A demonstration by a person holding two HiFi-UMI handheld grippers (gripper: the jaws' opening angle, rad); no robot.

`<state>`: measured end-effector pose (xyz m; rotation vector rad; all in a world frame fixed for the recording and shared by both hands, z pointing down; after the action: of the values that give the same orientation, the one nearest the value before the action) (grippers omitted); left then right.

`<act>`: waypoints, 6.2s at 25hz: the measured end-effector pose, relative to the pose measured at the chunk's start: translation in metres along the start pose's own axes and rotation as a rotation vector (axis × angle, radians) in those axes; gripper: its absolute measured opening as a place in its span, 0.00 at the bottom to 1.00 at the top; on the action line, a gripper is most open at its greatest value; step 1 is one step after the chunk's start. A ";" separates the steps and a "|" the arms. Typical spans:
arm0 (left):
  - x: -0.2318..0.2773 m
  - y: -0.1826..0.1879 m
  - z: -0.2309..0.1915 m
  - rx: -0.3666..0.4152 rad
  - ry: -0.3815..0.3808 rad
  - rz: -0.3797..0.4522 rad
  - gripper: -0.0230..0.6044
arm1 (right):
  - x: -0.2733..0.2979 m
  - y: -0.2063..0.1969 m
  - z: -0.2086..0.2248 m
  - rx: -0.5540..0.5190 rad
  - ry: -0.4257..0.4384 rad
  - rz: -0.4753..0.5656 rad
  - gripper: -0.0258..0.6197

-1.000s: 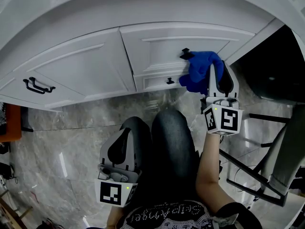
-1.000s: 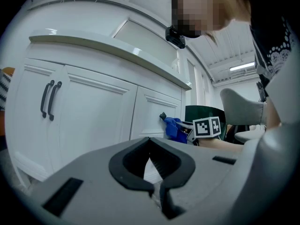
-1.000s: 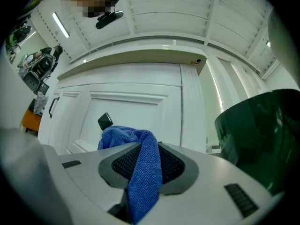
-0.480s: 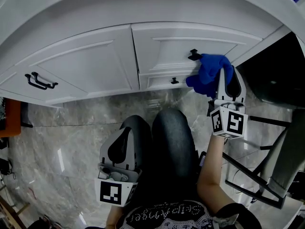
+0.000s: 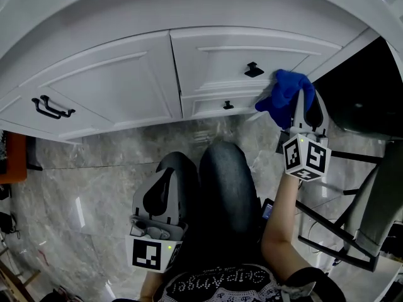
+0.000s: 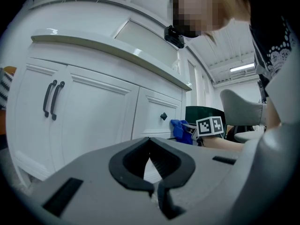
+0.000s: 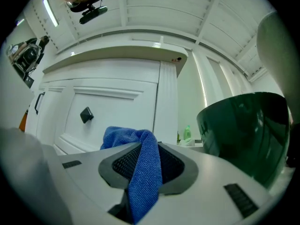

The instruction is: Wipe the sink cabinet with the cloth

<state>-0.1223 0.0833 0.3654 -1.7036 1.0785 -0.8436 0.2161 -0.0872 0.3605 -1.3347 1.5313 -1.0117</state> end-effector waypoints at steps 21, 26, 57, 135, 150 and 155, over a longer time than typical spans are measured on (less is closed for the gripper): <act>-0.028 0.004 -0.009 0.014 0.075 -0.002 0.04 | -0.007 0.033 -0.191 0.022 0.574 0.060 0.22; -0.027 0.004 -0.007 0.012 0.063 0.006 0.04 | 0.003 0.024 -0.196 -0.006 0.580 0.037 0.21; -0.027 0.002 -0.004 0.000 0.043 0.008 0.04 | 0.002 0.002 -0.116 0.026 0.351 -0.034 0.21; -0.036 -0.001 -0.010 -0.016 0.079 0.006 0.04 | 0.007 0.003 -0.181 0.088 0.581 -0.072 0.20; -0.038 0.001 -0.013 -0.007 0.078 0.009 0.04 | 0.006 -0.014 -0.134 0.081 0.432 -0.110 0.20; -0.039 0.001 -0.014 -0.007 0.084 0.011 0.04 | 0.006 -0.020 -0.114 0.091 0.369 -0.126 0.20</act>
<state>-0.1498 0.1146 0.3663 -1.6794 1.1471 -0.9123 0.1144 -0.0900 0.4152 -1.2412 1.6586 -1.4534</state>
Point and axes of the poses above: the fingertips, and each gripper's own axes: x forward along the fingers, z to its right, y out of its top, the point moved 10 cm from there along -x, backward along the fingers, and after that the axes turned 12 degrees about -x, right-handed, at the moved point
